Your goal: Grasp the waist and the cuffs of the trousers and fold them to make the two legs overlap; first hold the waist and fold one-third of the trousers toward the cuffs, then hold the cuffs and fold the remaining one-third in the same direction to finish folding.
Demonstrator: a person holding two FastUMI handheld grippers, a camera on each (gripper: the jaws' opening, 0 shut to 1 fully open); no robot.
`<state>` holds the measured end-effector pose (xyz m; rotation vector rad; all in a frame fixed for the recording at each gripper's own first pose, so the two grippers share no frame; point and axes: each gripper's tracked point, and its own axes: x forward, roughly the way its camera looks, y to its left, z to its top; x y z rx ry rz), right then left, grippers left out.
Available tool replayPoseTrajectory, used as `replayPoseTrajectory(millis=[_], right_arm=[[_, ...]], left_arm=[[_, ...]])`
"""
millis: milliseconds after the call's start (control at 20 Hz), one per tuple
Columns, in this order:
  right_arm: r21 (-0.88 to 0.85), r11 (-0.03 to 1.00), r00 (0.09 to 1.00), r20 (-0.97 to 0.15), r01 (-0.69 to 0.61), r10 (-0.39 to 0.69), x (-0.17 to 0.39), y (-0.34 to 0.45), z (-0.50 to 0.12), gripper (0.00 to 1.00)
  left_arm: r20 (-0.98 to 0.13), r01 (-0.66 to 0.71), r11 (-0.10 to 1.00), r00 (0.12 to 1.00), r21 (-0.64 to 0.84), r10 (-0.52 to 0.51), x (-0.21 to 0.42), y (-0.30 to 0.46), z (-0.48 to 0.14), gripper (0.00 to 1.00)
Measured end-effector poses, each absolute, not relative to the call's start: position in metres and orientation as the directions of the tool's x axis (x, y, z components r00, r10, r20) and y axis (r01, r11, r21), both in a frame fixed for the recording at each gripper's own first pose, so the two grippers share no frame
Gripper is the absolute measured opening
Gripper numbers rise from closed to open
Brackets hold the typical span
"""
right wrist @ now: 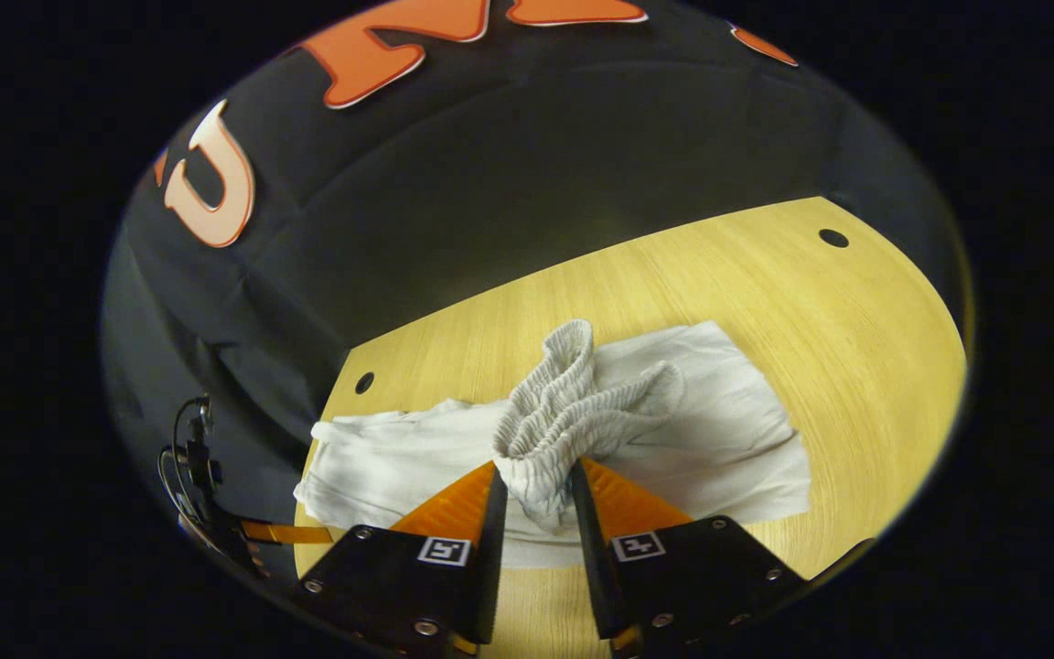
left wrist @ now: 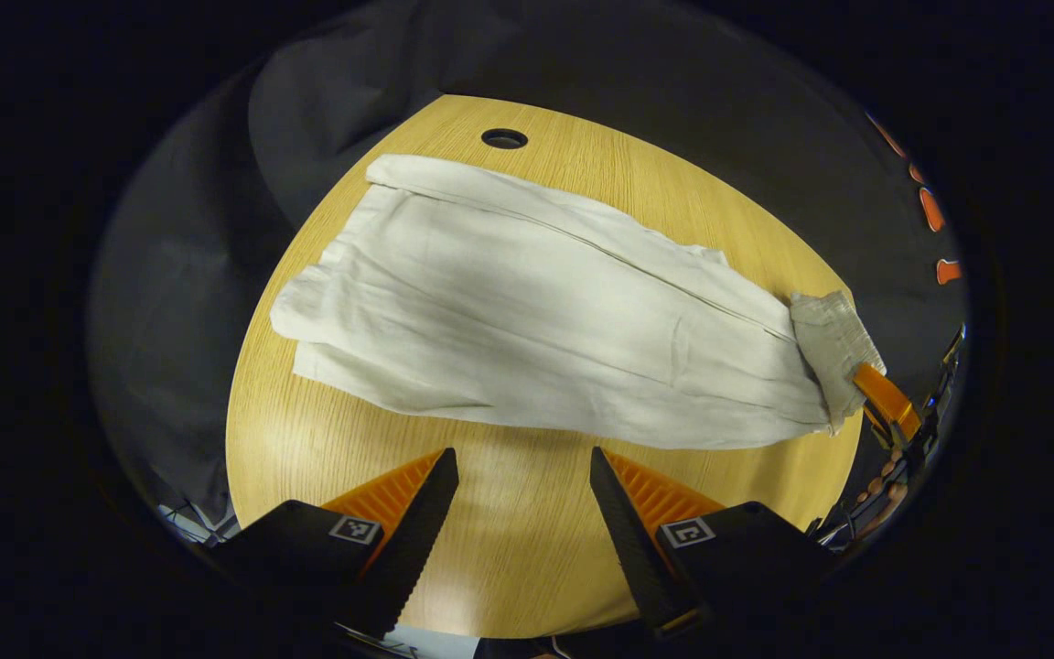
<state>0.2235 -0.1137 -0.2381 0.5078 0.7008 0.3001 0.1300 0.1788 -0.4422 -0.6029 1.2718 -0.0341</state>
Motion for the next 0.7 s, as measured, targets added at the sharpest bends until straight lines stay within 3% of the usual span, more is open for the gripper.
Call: replayPoseTrajectory(millis=[50, 100, 200, 300, 400, 450, 600, 650, 700], right_arm=[[0.541, 0.832, 0.721, -0.529, -0.120, 0.448, 0.221, -0.115, -0.234, 0.48], [0.538, 0.831, 0.717, -0.524, -0.139, 0.459, 0.216, -0.119, -0.227, 0.63], [0.519, 0.840, 0.719, -0.524, -0.156, 0.457, 0.209, -0.131, -0.221, 0.77], [0.498, 0.855, 0.729, -0.531, -0.146, 0.433, 0.208, -0.137, -0.224, 0.86], [0.488, 0.861, 0.741, -0.523, -0.143, 0.420, 0.206, -0.151, -0.218, 0.88], [0.487, 0.863, 0.750, -0.518, -0.138, 0.412, 0.206, -0.158, -0.216, 0.89], [0.486, 0.865, 0.765, -0.509, -0.122, 0.394, 0.207, -0.178, -0.215, 0.91], [0.486, 0.866, 0.769, -0.505, -0.121, 0.391, 0.208, -0.184, -0.214, 0.92], [0.481, 0.868, 0.773, -0.503, -0.119, 0.385, 0.209, -0.191, -0.213, 0.92]], left_arm=[[-0.873, -0.312, 0.833, 0.338, -0.456, -0.352, 0.133, 0.181, -0.441, 1.00], [-0.860, -0.322, 0.818, 0.362, -0.477, -0.359, 0.134, 0.186, -0.441, 0.95], [-0.855, -0.360, 0.795, 0.380, -0.488, -0.353, 0.132, 0.197, -0.439, 0.99], [-0.843, -0.398, 0.761, 0.405, -0.512, -0.355, 0.127, 0.205, -0.442, 0.99], [-0.824, -0.425, 0.723, 0.432, -0.545, -0.368, 0.125, 0.211, -0.436, 1.00], [-0.818, -0.437, 0.710, 0.449, -0.552, -0.360, 0.125, 0.217, -0.436, 0.95], [-0.787, -0.464, 0.656, 0.502, -0.595, -0.359, 0.130, 0.225, -0.436, 0.95], [-0.777, -0.475, 0.635, 0.517, -0.610, -0.360, 0.131, 0.224, -0.435, 0.99], [-0.765, -0.490, 0.605, 0.533, -0.628, -0.363, 0.133, 0.224, -0.433, 0.95]])
